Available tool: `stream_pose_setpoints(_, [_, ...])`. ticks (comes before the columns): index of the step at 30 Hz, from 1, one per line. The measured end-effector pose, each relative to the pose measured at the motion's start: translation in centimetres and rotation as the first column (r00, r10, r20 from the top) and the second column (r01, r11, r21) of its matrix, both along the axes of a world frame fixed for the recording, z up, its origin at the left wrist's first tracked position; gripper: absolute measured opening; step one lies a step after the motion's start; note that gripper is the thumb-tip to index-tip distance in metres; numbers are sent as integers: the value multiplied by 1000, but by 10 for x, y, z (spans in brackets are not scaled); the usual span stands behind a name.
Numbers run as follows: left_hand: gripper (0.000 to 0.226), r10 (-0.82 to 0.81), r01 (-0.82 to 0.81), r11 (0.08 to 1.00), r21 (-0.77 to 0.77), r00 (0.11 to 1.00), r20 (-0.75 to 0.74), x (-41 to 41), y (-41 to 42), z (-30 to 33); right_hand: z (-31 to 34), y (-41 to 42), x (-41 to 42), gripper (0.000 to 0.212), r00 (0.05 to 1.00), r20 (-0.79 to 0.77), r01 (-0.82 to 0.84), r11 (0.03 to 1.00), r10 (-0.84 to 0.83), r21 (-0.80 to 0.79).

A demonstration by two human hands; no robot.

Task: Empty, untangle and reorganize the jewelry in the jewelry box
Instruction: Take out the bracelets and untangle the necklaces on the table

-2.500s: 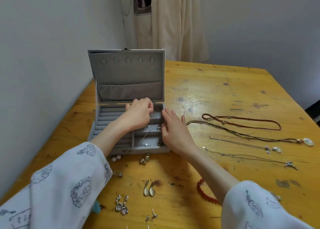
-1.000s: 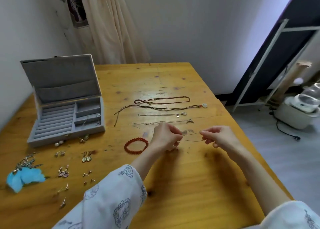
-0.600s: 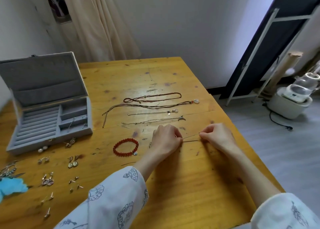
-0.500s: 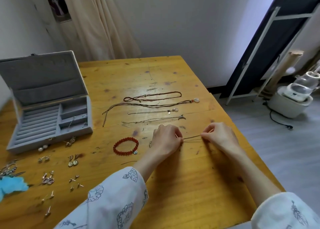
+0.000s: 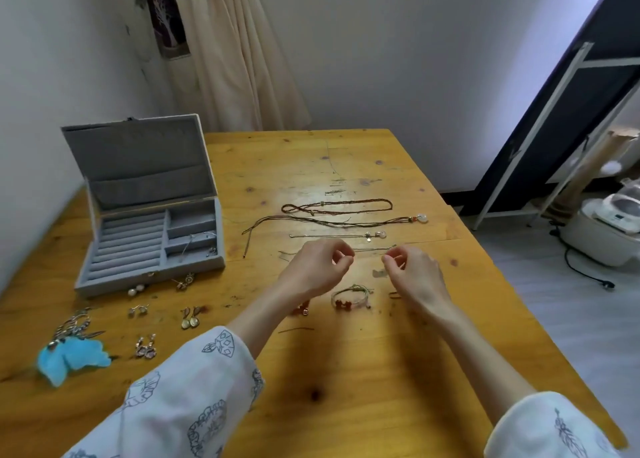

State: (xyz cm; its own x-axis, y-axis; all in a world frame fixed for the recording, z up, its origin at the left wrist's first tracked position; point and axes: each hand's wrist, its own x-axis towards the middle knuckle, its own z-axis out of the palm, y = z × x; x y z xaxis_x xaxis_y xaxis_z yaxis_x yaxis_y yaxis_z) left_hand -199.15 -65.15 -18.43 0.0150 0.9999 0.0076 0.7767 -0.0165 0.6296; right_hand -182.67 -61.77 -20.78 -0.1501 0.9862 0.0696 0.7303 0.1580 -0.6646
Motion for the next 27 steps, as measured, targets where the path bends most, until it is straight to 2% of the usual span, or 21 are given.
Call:
stream_pose_setpoints(5, [22, 143, -142, 990, 18, 988, -53, -68, -14, 8, 2, -7, -80, 20, 974, -40, -220, 973, 223, 74])
stream_pose_setpoints(9, [23, 363, -356, 931, 77, 922, -136, -133, -28, 3, -5, -15, -153, 26, 932, -30, -357, 928, 362, 104])
stream_pose_setpoints(13, [23, 481, -464, 876, 136, 862, -159, -190, -35, -5, -11, -18, -222, 35, 908, -23, -412, 903, 418, 124])
stream_pose_setpoints(15, [22, 497, -477, 867, 146, 852, -168, -210, -37, -11, -14, -13, -245, 39, 908, 3, -414, 899, 418, 145])
stream_pose_setpoints(18, [22, 478, -460, 877, 138, 863, -164, -225, -34, -21, -27, -8, -261, 46, 890, 104, -452, 887, 443, 92])
stream_pose_setpoints(23, [23, 487, -461, 873, 158, 842, -234, -225, -24, -33, -44, -6, -262, 50, 889, 132, -452, 885, 438, 109])
stream_pose_setpoints(25, [16, 493, -462, 868, 183, 849, -192, -226, -23, -32, -44, -5, -262, 51, 883, 162, -461, 879, 440, 122])
stream_pose_setpoints(27, [12, 480, -461, 868, 184, 874, -73, -229, -25, -25, -41, -6, -262, 51, 879, 146, -469, 878, 453, 99])
